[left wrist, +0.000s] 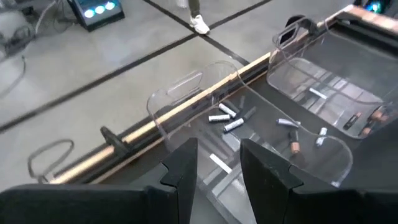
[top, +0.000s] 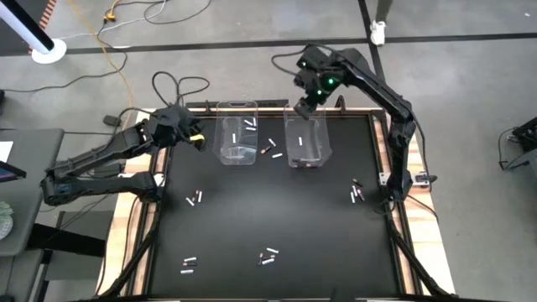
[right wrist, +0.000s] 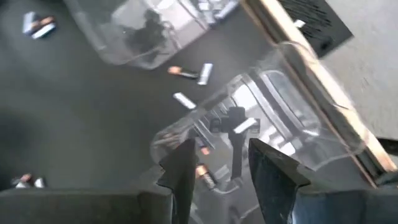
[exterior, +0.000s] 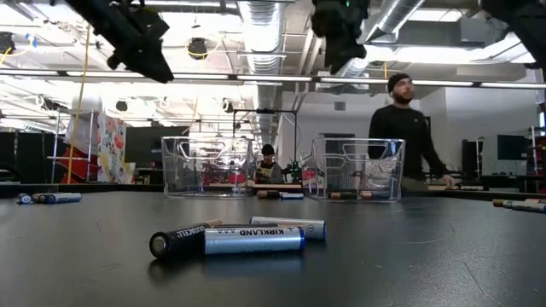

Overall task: Sort batteries
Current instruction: Move the bottom transparent bin to the top right of the table

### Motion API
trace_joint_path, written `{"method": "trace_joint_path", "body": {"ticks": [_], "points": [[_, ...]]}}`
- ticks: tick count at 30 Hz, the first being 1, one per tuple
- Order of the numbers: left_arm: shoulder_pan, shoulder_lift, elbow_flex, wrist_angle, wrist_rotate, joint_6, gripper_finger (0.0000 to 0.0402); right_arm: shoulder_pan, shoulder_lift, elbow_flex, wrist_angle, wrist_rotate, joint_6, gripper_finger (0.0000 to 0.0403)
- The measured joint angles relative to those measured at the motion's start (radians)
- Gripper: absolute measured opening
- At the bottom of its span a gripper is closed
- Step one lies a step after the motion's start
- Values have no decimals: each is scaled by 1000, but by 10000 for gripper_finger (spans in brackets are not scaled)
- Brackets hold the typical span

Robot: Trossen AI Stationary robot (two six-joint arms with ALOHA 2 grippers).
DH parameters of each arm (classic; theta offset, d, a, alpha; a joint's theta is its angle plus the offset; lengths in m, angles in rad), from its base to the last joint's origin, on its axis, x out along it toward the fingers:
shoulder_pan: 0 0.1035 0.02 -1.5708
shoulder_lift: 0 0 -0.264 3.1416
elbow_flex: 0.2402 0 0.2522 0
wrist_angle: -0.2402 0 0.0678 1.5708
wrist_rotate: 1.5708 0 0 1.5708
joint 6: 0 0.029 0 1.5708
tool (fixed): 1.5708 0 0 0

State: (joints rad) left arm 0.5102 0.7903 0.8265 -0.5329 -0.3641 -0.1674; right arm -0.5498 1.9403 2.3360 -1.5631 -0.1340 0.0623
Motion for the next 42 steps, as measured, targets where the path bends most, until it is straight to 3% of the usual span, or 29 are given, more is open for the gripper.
{"method": "trace_joint_path", "body": {"ticks": [9,14,18,22,27,34,37,42], "points": [[-50,-93,0,-146,2,-136,116,226,-25,-3,-8,8,63,149],[-119,-121,0,-188,2,-172,116,360,-25,-20,-4,150,124,142],[-168,-138,0,-224,3,-192,116,453,-41,-129,13,266,229,141],[-197,-149,0,-244,3,-190,116,535,-86,-330,93,362,387,143],[-203,-152,0,-243,3,-172,116,624,-163,-654,381,429,663,142],[-203,-152,0,-280,45,-23,116,716,-181,-1055,1051,434,934,142],[-203,-151,0,-290,52,27,116,735,-147,-1155,1292,437,985,140],[-204,-151,0,-291,55,88,116,722,-23,-1199,1442,445,1038,136]]}}
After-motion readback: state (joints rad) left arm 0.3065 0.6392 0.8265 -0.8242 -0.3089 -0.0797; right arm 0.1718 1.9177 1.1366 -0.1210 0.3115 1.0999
